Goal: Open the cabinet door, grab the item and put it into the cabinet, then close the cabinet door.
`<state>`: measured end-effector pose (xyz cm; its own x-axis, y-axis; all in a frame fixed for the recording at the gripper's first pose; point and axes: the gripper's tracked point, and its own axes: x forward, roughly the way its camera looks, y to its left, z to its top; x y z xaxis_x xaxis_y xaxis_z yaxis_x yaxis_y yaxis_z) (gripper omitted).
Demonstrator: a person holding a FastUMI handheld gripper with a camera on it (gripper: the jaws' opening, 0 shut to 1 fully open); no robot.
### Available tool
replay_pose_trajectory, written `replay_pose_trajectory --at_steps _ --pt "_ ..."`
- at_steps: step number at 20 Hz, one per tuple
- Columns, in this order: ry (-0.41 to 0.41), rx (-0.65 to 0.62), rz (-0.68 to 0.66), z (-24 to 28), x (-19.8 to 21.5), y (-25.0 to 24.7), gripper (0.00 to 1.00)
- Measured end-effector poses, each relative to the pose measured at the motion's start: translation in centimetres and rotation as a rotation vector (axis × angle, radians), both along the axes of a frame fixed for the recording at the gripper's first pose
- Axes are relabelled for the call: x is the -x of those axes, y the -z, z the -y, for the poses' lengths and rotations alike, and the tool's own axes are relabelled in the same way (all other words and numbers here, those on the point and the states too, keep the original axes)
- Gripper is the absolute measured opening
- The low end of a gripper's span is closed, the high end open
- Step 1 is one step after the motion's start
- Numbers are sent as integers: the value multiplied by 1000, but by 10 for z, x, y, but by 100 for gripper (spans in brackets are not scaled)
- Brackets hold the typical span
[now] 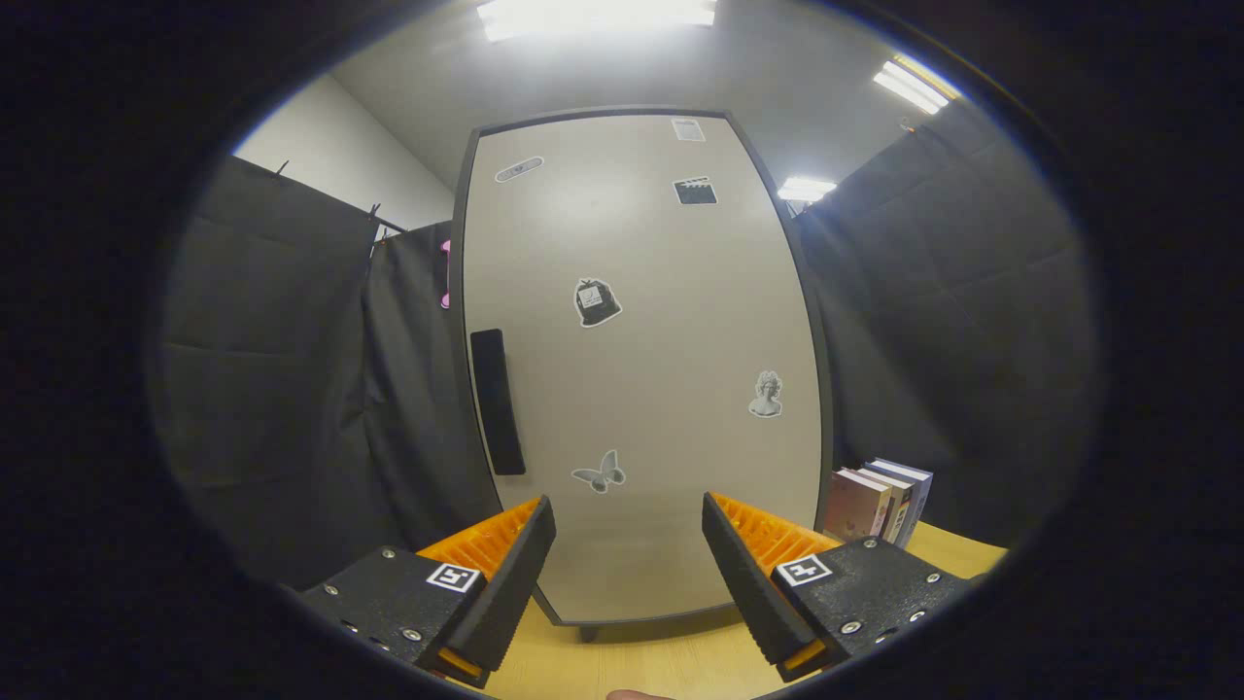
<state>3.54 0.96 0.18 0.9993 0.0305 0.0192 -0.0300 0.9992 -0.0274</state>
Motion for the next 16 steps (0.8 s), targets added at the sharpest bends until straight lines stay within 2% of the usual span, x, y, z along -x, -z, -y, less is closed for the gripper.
replay_pose_trajectory --at_steps 6,11,16 --pt "-25 5 -7 -7 -15 -3 94" --pt "-116 -30 31 -53 -40 -36 94" --pt "-135 7 69 -94 -73 -51 94"
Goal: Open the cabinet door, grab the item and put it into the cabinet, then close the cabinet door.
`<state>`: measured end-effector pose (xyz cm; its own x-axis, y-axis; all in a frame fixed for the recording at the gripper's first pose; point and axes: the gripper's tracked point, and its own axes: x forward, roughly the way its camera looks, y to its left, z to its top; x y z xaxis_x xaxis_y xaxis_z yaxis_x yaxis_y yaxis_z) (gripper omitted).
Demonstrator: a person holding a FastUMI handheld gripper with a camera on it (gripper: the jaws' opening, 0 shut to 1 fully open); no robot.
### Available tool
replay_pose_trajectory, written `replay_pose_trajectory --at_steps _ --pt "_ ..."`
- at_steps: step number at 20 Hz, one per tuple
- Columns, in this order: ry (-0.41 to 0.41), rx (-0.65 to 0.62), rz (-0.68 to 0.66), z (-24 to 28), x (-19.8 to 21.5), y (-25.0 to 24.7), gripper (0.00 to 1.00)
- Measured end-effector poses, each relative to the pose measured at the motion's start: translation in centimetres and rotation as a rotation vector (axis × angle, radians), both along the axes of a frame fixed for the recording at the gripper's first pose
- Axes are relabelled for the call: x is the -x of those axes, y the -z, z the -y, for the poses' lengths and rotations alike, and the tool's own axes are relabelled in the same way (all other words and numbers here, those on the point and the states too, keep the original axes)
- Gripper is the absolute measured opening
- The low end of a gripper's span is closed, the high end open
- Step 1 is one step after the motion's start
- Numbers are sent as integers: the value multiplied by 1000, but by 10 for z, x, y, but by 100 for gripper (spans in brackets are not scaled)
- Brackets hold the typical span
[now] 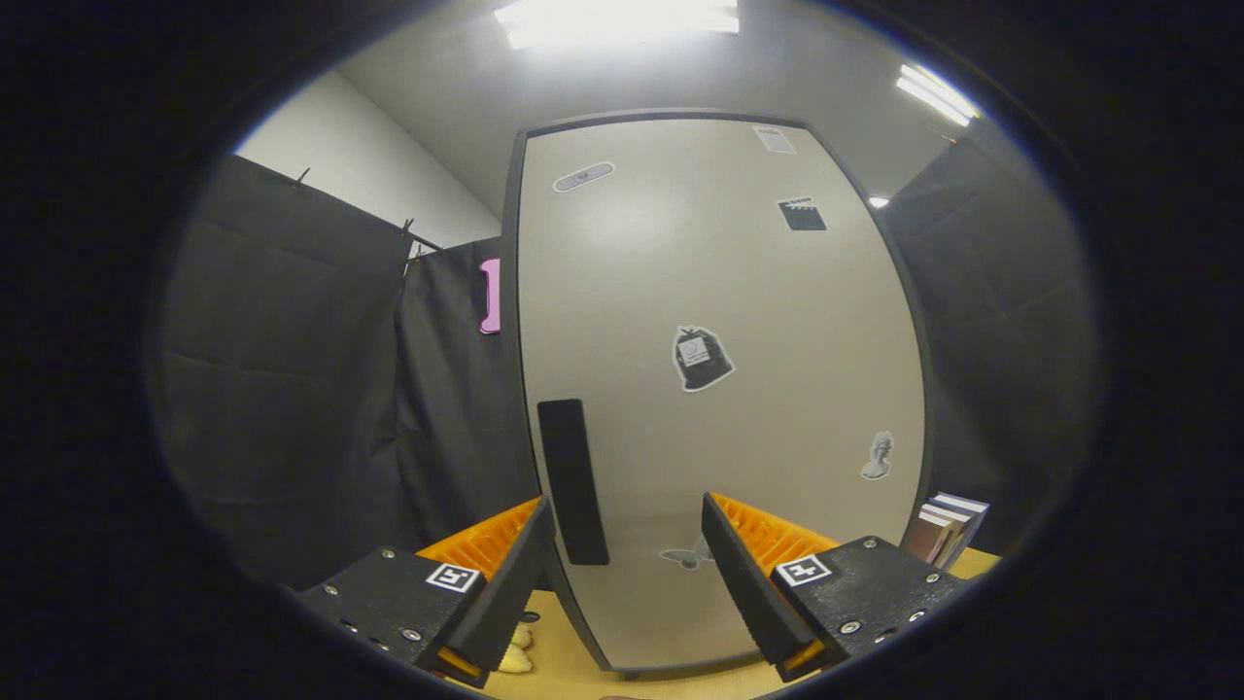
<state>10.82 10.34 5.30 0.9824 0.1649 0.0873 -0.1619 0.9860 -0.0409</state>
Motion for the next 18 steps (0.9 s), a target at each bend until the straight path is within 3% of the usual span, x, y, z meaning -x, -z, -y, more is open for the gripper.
replay_pose_trajectory --at_steps 8,10,12,14,18 --pt "36 42 -75 -16 -48 30 94" --pt "48 39 -102 -13 -56 39 90" --pt "5 45 -116 -22 -58 43 72" --pt "1 114 -115 -23 -54 42 39" --pt "-40 112 -140 -25 -51 43 28"
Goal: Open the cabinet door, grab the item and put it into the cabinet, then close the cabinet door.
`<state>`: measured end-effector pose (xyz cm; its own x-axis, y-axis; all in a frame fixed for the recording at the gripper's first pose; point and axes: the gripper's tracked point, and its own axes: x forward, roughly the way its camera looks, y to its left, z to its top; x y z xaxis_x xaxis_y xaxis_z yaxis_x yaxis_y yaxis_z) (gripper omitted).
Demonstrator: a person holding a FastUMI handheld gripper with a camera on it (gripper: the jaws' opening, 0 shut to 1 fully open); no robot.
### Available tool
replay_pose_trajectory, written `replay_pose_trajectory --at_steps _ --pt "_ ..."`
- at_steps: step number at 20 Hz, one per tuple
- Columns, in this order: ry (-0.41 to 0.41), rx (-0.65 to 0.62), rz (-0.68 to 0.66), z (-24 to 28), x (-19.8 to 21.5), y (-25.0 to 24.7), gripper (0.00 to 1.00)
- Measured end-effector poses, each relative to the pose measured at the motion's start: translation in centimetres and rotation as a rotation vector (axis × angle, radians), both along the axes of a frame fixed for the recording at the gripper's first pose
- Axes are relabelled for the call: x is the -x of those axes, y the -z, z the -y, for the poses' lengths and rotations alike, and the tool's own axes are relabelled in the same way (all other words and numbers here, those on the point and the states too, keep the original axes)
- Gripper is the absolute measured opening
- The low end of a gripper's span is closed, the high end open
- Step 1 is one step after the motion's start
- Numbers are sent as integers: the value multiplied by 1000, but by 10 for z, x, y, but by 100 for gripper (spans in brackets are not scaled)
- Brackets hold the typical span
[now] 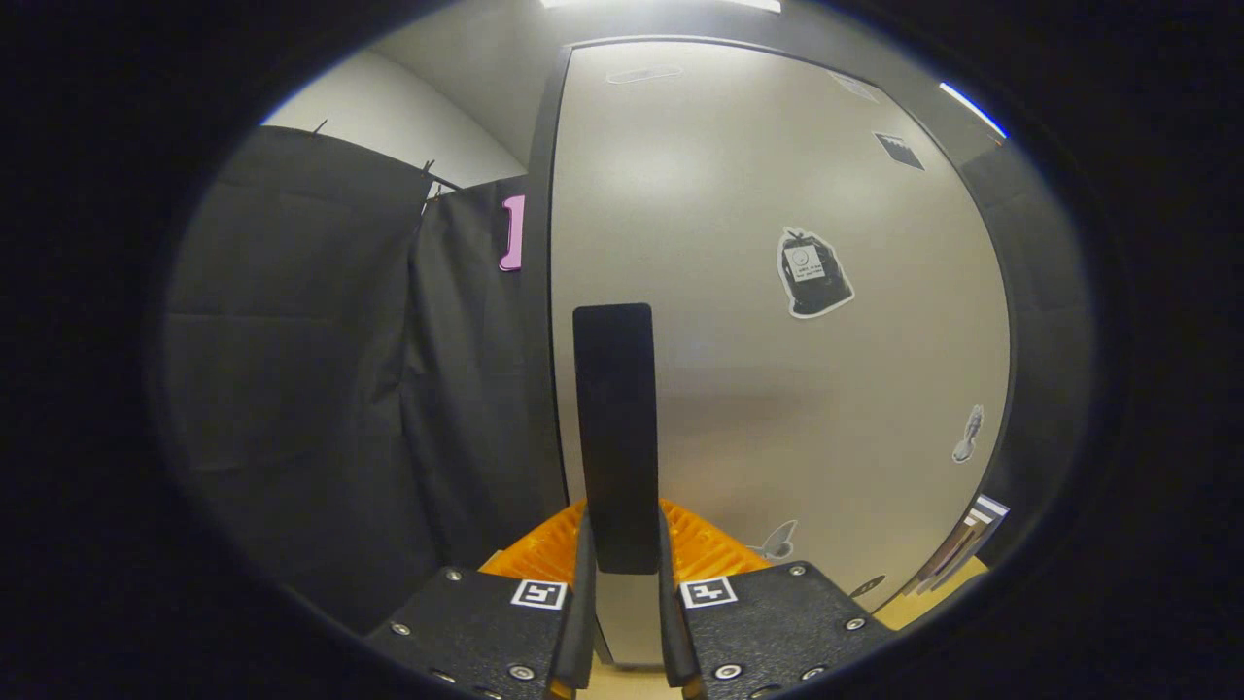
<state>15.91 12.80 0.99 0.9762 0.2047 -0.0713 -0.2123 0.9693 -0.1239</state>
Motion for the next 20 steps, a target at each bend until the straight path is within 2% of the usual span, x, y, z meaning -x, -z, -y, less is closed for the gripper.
replay_pose_trajectory --at_steps 4,12,20 --pt "-40 13 -15 -1 12 0 27" --pt "-149 48 -55 4 70 -9 27" --pt "-309 46 -97 32 126 -19 27"
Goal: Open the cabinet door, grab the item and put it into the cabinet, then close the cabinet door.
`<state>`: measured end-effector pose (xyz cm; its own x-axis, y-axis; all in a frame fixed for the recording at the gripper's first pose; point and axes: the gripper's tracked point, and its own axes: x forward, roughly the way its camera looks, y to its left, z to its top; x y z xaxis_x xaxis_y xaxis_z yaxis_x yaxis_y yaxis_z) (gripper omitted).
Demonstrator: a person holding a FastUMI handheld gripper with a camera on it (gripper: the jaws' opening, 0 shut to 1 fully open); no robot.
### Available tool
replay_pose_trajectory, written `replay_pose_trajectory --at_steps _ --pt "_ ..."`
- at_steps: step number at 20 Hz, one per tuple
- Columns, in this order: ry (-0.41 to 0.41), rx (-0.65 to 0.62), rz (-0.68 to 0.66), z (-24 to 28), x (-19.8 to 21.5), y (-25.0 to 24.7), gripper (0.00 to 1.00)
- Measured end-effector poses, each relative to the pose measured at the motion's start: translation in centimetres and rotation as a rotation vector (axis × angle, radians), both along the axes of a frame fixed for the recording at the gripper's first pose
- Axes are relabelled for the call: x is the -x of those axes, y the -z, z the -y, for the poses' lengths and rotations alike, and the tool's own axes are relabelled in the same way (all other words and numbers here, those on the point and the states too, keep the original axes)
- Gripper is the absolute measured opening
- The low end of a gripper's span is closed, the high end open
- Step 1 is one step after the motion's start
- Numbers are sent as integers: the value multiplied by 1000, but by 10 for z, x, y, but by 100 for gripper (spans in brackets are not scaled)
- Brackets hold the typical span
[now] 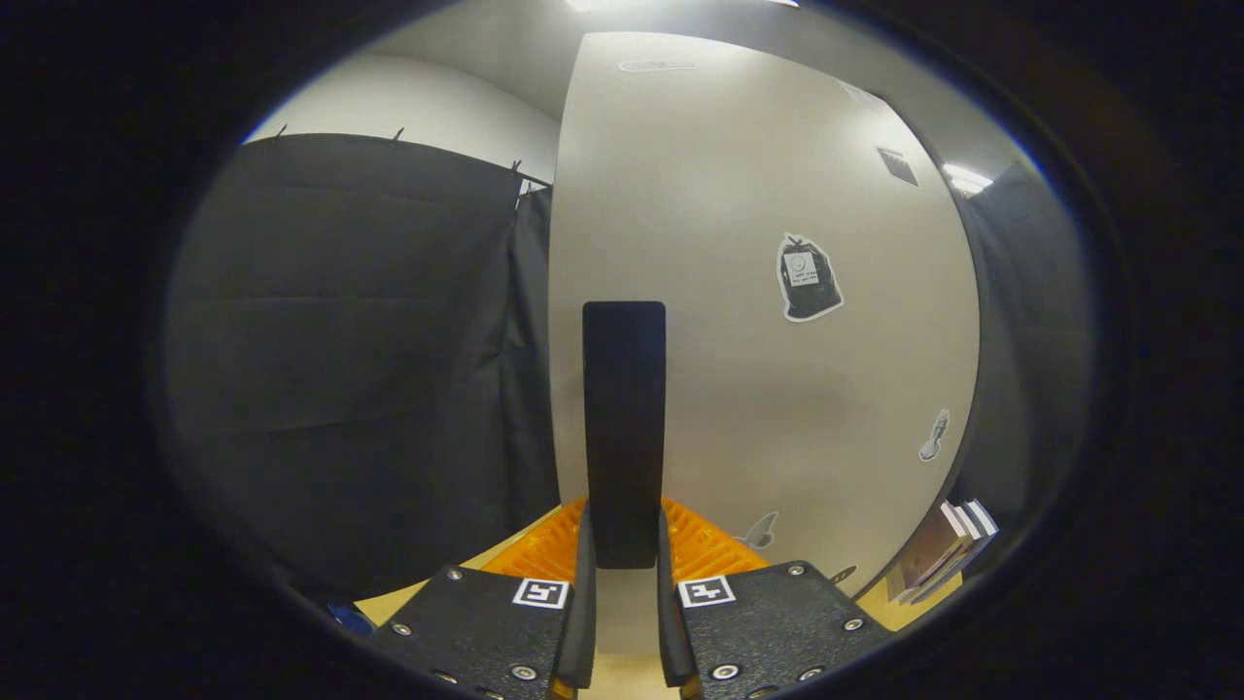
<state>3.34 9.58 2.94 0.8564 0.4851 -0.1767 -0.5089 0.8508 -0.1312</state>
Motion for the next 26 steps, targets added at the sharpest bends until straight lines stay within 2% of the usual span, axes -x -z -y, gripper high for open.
replay_pose_trajectory --at_steps 7,13,20,26 --pt "-149 -7 -40 30 22 -9 27" --pt "-224 -6 -59 59 35 -16 27" --pt "-249 6 -62 118 61 -27 27" --pt "-222 3 -61 161 72 -34 26"
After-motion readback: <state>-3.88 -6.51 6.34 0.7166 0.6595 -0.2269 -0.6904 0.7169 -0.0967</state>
